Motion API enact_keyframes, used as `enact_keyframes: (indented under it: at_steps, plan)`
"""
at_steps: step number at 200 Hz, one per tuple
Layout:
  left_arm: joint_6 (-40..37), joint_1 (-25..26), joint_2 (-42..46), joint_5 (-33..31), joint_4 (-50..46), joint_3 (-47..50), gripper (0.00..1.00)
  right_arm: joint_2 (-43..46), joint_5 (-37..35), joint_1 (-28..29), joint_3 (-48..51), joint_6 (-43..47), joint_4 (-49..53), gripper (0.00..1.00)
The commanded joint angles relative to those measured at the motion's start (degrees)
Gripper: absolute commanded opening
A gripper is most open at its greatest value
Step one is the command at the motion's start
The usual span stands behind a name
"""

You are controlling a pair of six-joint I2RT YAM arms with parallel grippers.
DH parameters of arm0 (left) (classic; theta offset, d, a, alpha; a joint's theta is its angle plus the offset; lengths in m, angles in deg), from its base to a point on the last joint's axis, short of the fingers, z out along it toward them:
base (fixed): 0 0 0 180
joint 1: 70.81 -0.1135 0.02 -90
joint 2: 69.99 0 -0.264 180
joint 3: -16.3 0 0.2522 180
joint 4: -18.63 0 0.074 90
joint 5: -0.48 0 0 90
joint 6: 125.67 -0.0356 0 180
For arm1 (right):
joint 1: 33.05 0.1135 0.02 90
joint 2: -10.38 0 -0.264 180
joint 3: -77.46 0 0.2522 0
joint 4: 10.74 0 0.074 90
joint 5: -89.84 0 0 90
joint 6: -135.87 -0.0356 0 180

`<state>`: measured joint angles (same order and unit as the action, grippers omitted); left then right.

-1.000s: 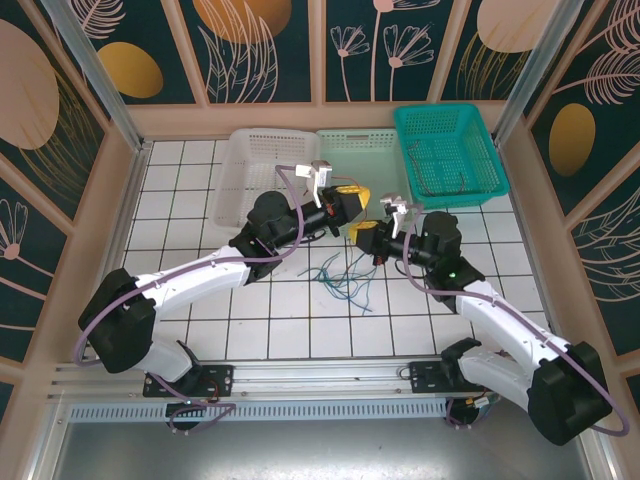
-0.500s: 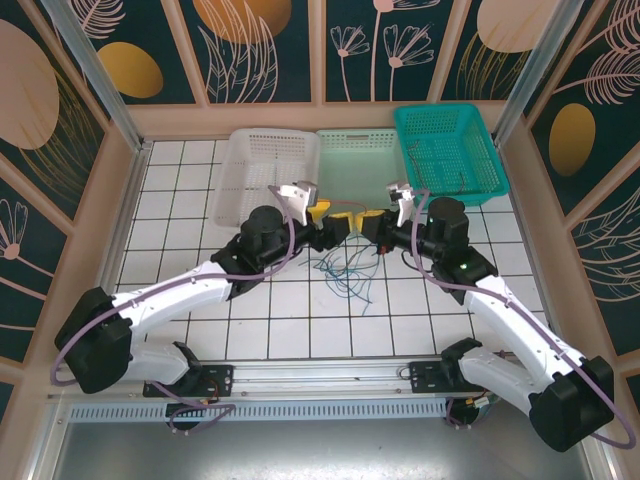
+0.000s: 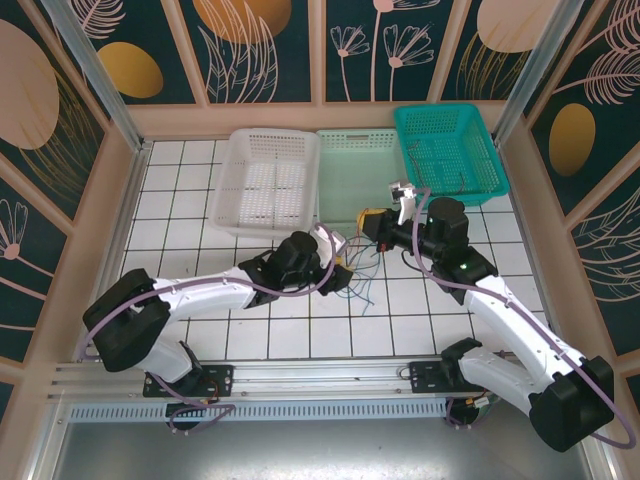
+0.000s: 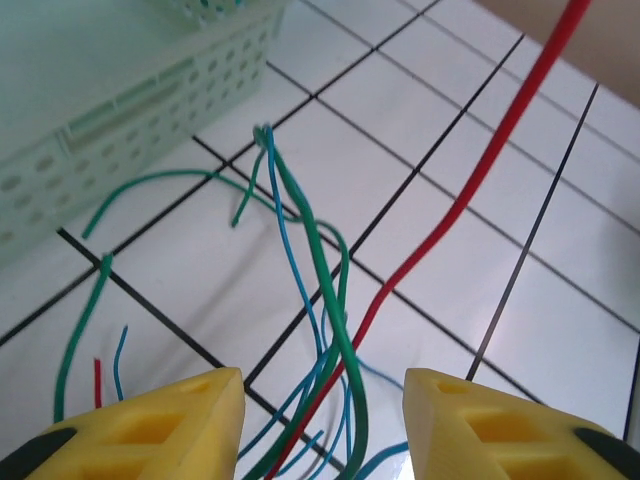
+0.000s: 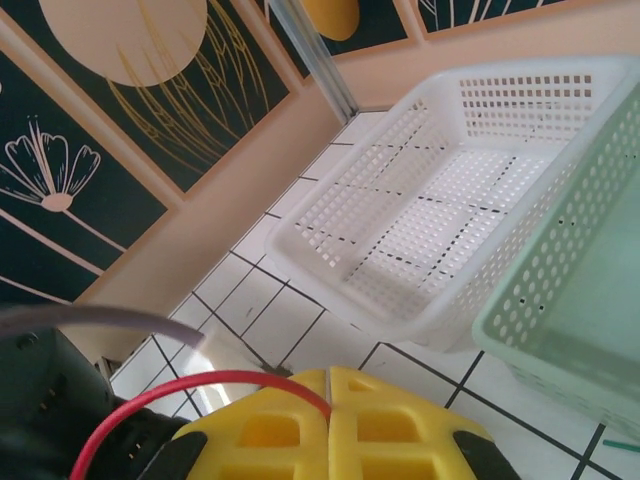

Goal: Untangle the cables

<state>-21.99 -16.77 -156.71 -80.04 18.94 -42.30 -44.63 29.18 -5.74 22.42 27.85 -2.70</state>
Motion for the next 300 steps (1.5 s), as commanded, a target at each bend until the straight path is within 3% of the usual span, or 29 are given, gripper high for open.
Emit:
enact_keyframes:
  at_steps: [1,78,121,182,203,222,258,300]
  plan:
    - [-2.5,0.3,-0.6,1.4,-1.2,-1.9,0.46,0.8,-2.3,-0.3,-1.8,-0.9,-0.9,0.00]
    - [-2.2,0.4,-2.9,-4.1,-2.6,-1.4,0.14,2.1,-3.9,-0.5,-4.7,0.4,3.1,0.00]
    - [-1.6,0.4,-2.8,-5.1,-2.2,-0.3,0.13,5.1,-7.8,-2.0,-8.1,3.9,10.8,0.00]
    - [-1.4,0.5,-3.4,-6.5,-3.0,0.2,0.13,9.1,-11.9,-10.9,-16.4,9.4,18.5,0.00]
    - [-1.3,0.4,-3.9,-6.6,-3.1,-0.1,0.13,7.6,-17.9,-13.0,-18.9,11.3,19.5,0.00]
    - [-1.4,0.5,-4.1,-6.9,-3.3,-0.5,0.13,4.7,-24.0,-14.9,-20.5,12.6,17.8,0.00]
    - [-1.1,0.4,-4.2,-7.2,-2.6,-0.9,0.14,-4.2,-22.1,-20.8,-24.4,13.3,12.7,0.00]
    - [-0.7,0.4,-4.4,-7.2,-1.9,-1.1,0.14,-17.5,-27.7,-28.8,-30.0,14.4,8.4,0.00]
